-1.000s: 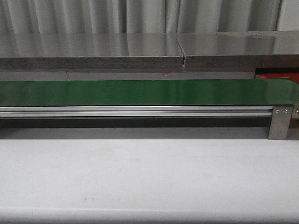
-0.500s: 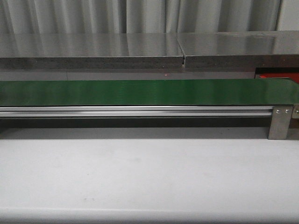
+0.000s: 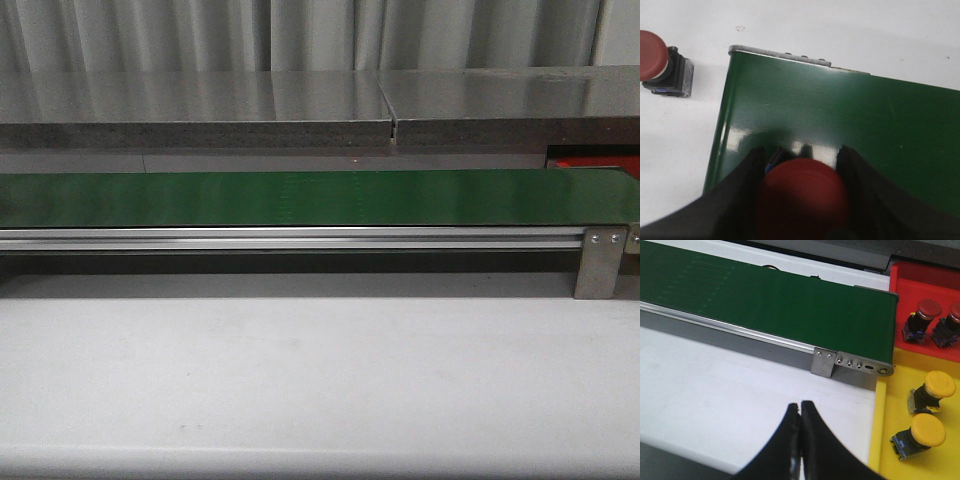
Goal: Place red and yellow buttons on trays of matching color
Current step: 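Grasp a red button from the cluster with the left gripper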
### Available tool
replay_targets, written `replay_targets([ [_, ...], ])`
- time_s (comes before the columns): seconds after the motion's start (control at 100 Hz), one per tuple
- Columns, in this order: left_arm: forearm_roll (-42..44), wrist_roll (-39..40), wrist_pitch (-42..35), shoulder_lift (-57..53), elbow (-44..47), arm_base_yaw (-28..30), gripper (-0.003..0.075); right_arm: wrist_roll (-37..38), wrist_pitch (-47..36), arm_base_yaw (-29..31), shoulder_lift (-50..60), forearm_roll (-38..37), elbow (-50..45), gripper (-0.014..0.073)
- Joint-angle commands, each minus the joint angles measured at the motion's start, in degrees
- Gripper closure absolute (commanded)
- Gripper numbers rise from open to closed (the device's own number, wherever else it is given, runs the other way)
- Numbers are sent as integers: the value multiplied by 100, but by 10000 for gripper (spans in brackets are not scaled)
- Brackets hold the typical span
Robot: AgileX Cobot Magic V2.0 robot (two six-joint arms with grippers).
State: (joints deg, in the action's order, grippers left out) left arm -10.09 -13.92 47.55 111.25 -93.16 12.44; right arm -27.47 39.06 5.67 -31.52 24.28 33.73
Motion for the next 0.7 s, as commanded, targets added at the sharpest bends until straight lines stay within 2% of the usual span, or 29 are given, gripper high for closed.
replay_targets([
  [0.0,-98,-2,-352,-338,-95,-36,739,-50,-317,-7,-6,112,141,711],
  [0.27,-123,-2,-362,-292,-27,-36,736,-50,-317,-7,-6,112,141,711],
  [0.37,-123,-2,-352,-292,-2,-36,701,-50,-317,-7,-6,112,141,711],
  [0.44,-123,-2,-330,-292,-2,-36,634,-50,-317,-7,-6,112,141,711],
  [0.51,-123,-2,-307,-292,-2,-36,533,-50,-317,-7,-6,112,141,711],
  [0.63,-123,-2,-287,-292,-2,-36,302,-50,-317,-7,-6,112,141,711],
  [0.69,-123,-2,-287,-292,-2,-36,211,-50,-317,-7,-6,112,141,711],
])
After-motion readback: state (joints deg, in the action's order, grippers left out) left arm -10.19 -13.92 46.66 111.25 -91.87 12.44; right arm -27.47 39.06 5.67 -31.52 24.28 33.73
